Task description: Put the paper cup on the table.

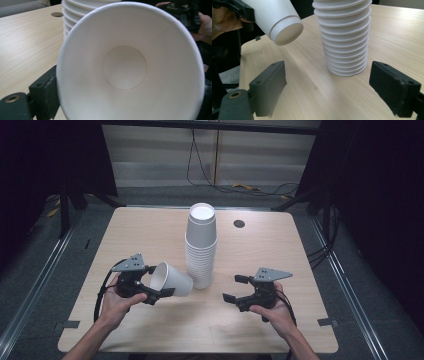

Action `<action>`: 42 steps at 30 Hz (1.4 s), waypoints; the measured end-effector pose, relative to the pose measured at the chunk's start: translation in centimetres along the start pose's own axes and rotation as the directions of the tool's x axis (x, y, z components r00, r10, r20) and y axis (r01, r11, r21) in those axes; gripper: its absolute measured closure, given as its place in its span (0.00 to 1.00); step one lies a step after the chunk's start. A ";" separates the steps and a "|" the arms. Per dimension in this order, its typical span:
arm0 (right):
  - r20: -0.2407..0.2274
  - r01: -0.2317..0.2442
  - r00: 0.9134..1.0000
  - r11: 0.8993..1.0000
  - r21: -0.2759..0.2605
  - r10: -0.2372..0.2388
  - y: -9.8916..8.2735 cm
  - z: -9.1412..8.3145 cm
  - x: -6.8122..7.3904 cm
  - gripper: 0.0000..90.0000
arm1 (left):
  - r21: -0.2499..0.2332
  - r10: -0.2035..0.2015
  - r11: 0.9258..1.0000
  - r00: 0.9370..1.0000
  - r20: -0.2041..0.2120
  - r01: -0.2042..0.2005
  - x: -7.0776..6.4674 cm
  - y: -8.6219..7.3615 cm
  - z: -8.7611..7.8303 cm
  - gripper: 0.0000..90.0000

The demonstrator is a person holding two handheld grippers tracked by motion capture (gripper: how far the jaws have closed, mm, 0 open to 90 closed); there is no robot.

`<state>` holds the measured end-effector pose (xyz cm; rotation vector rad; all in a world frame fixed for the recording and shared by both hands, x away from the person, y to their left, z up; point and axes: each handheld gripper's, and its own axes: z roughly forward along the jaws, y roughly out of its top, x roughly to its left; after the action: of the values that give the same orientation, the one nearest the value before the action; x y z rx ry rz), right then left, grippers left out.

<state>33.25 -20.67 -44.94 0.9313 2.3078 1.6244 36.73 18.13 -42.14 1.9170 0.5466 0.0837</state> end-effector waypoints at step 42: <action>0.070 -0.020 0.997 1.000 0.004 0.019 0.0 -0.4 -0.4 0.17 | 0.253 -0.010 0.962 0.939 -0.345 0.104 5.5 1.8 -0.8 0.09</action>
<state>33.35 -21.23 -44.85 0.9982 2.2644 1.5681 41.96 20.51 -41.22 2.1631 0.8841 0.3237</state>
